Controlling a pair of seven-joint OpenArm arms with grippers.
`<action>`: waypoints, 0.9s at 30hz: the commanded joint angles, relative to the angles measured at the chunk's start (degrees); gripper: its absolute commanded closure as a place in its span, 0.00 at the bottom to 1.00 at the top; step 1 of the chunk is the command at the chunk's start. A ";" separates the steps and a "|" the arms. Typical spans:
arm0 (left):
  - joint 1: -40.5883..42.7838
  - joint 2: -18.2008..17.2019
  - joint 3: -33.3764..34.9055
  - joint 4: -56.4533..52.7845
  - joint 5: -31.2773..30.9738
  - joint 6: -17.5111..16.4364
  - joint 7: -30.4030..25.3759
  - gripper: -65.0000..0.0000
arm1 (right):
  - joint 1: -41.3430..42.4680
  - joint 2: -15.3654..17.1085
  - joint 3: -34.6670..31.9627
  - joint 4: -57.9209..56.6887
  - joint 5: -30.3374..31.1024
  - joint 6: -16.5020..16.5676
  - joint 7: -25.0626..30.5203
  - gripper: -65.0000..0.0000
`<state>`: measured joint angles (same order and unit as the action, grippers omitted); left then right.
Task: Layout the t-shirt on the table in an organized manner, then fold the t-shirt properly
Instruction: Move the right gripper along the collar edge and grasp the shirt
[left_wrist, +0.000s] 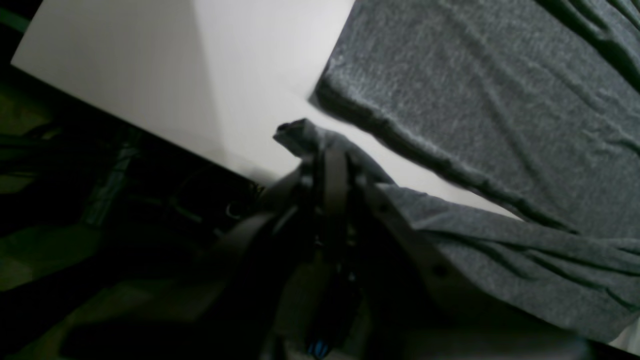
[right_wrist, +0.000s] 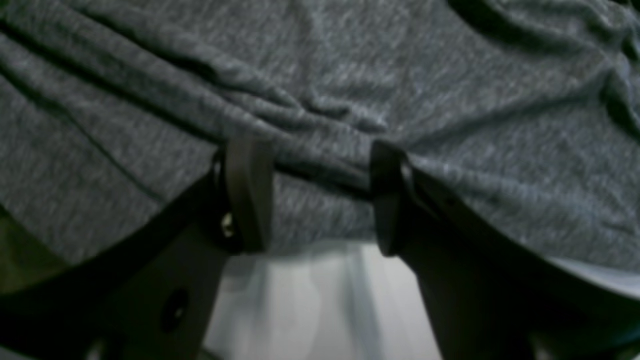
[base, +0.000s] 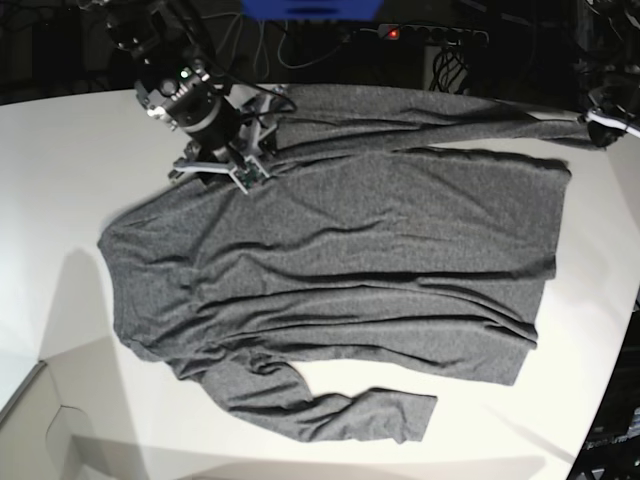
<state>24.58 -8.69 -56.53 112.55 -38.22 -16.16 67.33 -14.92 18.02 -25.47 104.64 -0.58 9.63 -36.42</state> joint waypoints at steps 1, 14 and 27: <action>0.08 -0.76 -0.30 1.07 -0.51 -0.06 -0.65 1.00 | 0.46 0.13 0.11 0.81 0.27 0.09 1.13 0.52; -1.06 -0.76 -0.30 1.07 -0.51 -0.06 -0.65 1.00 | 1.69 0.22 -2.35 -1.91 0.27 0.17 1.13 0.53; -1.06 -0.76 -0.30 1.07 -0.51 -0.06 -0.65 1.00 | 2.13 0.92 -2.17 -2.00 0.27 0.17 1.13 1.00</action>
<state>23.44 -8.69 -56.53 112.57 -38.06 -16.14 67.33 -13.23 18.46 -27.90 101.71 -0.40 9.65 -36.27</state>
